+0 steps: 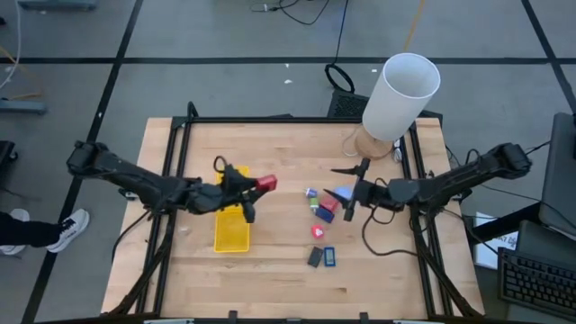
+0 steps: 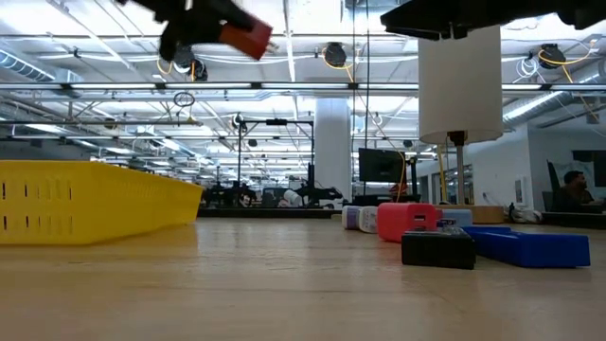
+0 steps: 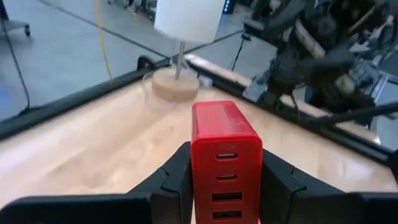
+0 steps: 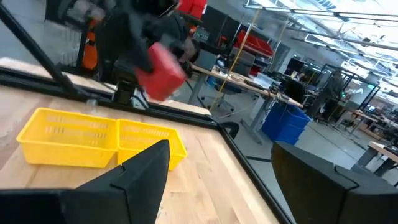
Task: Pick & Place Office items
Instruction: Put the bottom red charger adapter into the top yellow bin
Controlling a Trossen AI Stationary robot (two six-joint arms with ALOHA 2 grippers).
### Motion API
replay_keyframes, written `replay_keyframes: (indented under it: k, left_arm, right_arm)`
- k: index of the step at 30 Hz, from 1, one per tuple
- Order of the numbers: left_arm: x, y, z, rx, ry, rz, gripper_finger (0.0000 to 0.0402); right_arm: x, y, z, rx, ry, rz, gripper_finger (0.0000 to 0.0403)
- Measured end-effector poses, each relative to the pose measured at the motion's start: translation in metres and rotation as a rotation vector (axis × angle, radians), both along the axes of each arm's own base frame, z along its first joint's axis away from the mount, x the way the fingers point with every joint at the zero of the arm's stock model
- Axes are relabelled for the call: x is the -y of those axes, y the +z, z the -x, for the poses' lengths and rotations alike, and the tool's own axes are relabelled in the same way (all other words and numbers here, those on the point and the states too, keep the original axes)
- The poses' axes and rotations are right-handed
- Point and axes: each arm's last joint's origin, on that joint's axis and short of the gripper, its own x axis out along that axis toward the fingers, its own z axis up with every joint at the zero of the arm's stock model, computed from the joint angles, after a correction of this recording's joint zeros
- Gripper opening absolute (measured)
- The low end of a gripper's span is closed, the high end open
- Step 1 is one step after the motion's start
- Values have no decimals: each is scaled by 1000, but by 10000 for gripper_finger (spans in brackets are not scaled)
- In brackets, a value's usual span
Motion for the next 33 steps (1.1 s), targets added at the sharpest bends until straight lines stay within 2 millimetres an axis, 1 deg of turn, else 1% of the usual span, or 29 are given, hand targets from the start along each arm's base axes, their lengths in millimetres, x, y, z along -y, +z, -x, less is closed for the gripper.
replay_keyframes:
  k: [5,8,14,25,33]
  left_arm:
    - [-2,-22,20,40,26,68,120]
    - [-5,-36,29,37,54,98,120]
    - [-11,-54,46,44,94,153,120]
    - [-18,-74,64,53,153,199,119]
    - [-22,-88,74,-23,261,226,119]
  right_arm:
    - [2,0,8,18,0,-6,266]
    - [3,0,9,23,0,-18,265]
    - [2,-1,9,22,0,-23,265]
    - [2,-1,9,19,0,-22,264]
    - [2,-1,9,15,0,-21,265]
